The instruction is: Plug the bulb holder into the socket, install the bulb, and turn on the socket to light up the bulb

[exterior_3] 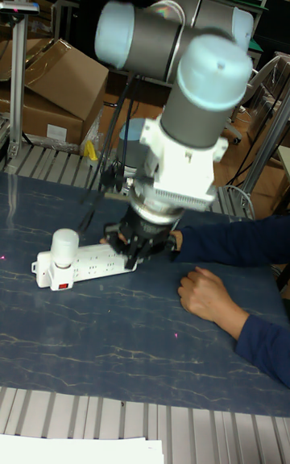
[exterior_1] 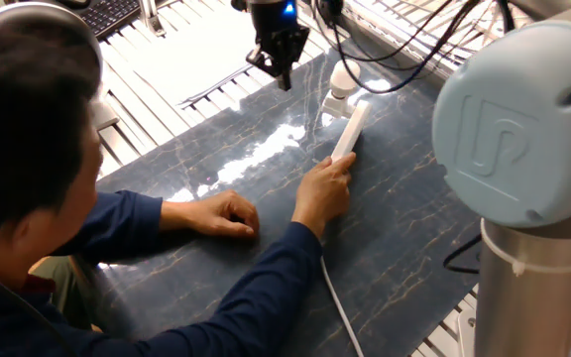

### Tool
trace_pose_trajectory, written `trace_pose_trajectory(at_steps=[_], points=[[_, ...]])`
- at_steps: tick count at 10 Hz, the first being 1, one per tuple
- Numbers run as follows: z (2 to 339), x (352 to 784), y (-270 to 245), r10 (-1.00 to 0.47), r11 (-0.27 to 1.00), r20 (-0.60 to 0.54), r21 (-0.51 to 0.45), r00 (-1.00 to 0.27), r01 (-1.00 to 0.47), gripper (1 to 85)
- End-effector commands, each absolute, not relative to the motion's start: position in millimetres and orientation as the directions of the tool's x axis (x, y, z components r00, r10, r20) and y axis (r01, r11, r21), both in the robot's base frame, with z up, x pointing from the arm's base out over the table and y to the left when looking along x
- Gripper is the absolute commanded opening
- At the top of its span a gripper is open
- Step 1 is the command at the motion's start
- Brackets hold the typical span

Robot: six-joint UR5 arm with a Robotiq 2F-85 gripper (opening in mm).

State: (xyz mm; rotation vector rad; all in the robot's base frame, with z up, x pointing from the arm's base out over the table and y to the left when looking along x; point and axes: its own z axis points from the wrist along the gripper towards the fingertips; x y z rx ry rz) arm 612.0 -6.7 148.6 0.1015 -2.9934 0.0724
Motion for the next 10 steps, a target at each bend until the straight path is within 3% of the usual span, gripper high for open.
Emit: trace_pose_trajectory(at_steps=[1, 10], points=[[114.6, 646.0, -18.9, -0.139, 0.986, 0.095, -0.078, -0.986, -0.146, 1.0], [92.2, 621.9, -59.7, -0.303, 0.948, 0.135, -0.063, -0.943, -0.313, 1.0]])
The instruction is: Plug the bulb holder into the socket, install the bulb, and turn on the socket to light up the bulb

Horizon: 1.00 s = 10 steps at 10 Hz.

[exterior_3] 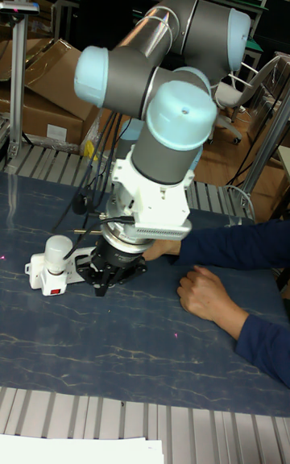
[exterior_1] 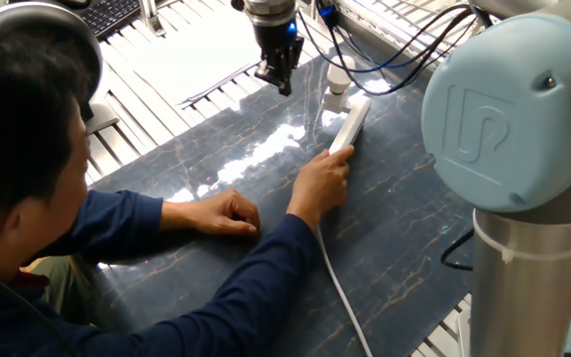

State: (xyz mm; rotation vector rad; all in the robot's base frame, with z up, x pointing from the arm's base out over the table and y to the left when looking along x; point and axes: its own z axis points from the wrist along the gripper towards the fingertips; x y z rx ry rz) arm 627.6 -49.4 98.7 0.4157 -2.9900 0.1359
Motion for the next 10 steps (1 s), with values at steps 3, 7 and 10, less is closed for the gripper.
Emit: trace_pose_trajectory(at_steps=[3, 7, 10], points=[[89.9, 614.2, -66.5, -0.307, 0.946, 0.150, -0.062, -0.940, -0.318, 1.0], [96.1, 609.2, -69.9, -0.286, 0.950, 0.168, -0.079, -0.943, -0.302, 1.0], [112.7, 604.6, -51.8, -0.269, 0.956, 0.209, -0.057, -0.940, -0.286, 1.0]])
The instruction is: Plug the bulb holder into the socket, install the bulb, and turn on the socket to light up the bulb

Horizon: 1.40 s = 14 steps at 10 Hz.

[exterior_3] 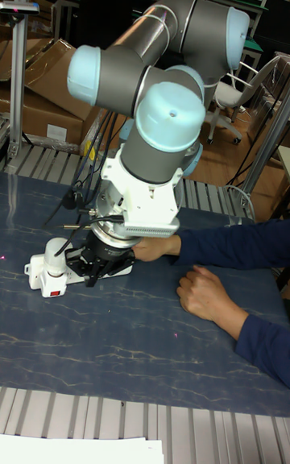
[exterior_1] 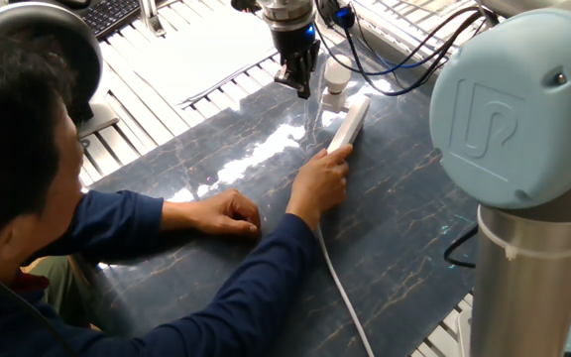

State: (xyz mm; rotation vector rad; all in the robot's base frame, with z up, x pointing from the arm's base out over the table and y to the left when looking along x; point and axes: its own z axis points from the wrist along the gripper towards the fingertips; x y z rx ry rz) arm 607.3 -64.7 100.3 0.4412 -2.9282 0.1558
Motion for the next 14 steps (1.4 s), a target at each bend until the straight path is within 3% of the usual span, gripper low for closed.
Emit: trace_pose_trajectory(at_steps=[1, 4, 6, 9, 14], points=[[122.1, 608.1, -48.8, -0.268, 0.955, 0.207, -0.073, -0.941, -0.288, 1.0], [125.2, 611.6, -54.5, -0.279, 0.948, 0.203, -0.099, -0.939, -0.303, 1.0], [131.3, 595.9, -70.0, -0.267, 0.940, 0.279, -0.138, -0.923, -0.313, 1.0], [126.5, 606.2, -59.1, -0.258, 0.951, 0.226, -0.113, -0.939, -0.289, 1.0], [132.7, 594.3, -64.7, -0.266, 0.944, 0.278, -0.117, -0.923, -0.307, 1.0]])
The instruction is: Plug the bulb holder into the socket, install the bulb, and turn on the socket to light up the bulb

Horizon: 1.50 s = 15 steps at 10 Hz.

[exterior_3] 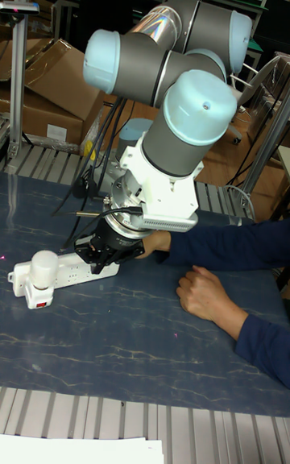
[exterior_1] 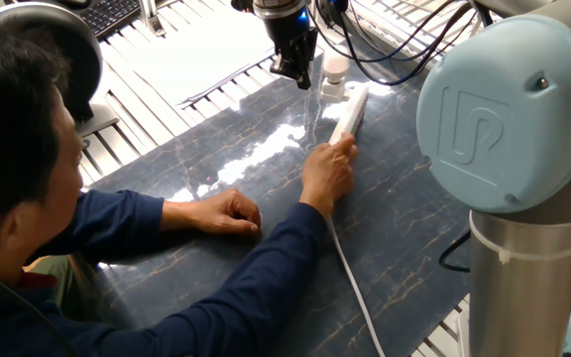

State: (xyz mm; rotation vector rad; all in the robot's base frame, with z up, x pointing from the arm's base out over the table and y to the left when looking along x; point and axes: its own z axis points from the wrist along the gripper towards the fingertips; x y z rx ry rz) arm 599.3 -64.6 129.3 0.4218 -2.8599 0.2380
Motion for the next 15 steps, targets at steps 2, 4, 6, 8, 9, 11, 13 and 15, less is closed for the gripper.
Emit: trace_pose_trajectory(at_steps=[2, 4, 6, 8, 9, 11, 13, 15], points=[[130.4, 601.3, -61.2, -0.273, 0.945, 0.248, -0.112, -0.929, -0.308, 1.0], [128.3, 607.2, -60.3, -0.255, 0.951, 0.225, -0.116, -0.940, -0.286, 1.0], [129.9, 602.0, -66.9, -0.268, 0.944, 0.253, -0.125, -0.930, -0.306, 1.0], [137.5, 587.2, -83.4, -0.290, 0.922, 0.334, -0.154, -0.897, -0.356, 1.0], [135.8, 586.8, -76.3, -0.307, 0.924, 0.327, -0.124, -0.894, -0.362, 1.0], [133.3, 595.7, -75.7, -0.297, 0.927, 0.292, -0.138, -0.909, -0.348, 1.0], [130.7, 599.2, -67.5, -0.294, 0.936, 0.268, -0.116, -0.918, -0.334, 1.0], [130.0, 604.3, -69.7, -0.310, 0.929, 0.254, -0.126, -0.916, -0.349, 1.0]])
